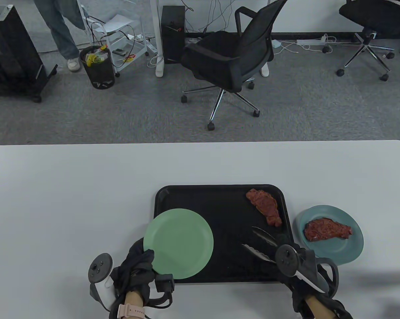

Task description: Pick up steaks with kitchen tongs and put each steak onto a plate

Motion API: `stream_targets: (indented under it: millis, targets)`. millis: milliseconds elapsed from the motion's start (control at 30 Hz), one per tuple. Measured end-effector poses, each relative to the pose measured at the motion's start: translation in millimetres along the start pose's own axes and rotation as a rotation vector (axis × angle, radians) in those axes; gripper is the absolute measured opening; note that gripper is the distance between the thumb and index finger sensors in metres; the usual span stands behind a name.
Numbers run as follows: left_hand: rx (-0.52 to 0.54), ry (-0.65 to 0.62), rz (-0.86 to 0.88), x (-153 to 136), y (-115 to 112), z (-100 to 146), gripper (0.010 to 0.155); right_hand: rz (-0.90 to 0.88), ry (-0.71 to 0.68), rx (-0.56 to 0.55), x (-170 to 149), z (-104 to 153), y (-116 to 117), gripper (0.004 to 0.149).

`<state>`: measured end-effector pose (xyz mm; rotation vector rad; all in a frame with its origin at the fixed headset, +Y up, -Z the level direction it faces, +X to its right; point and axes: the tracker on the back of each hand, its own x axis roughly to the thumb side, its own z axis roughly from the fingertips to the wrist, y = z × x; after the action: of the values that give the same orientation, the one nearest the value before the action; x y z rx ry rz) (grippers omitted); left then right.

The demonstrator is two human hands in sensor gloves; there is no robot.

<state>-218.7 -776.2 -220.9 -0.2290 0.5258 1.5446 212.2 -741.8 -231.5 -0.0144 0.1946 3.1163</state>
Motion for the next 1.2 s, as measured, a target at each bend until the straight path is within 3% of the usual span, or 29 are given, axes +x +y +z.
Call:
stream_targets:
  millis: [333,667,1000,1200]
  targets:
    - [-0.020,0.015,0.010,-3.9,3.7,-0.1,0.058,0.062,0.154,-0.042,-8.4,-10.4,-0.6,0.099]
    - [-0.069,0.028,0.014,-2.7,-0.3,0.5,0.058,0.236,0.315,0.041,-5.2,-67.0,-6.8,0.102]
    - [-0.095,0.047,0.033,-1.5,3.7,-5.0,0.058,0.352,0.357,0.120,4.4,-104.2,1.7,0.101]
    - [-0.114,0.052,0.019,-1.3,2.4,-5.3,0.059,0.519,0.324,0.054,14.1,-98.3,1.8,0.092]
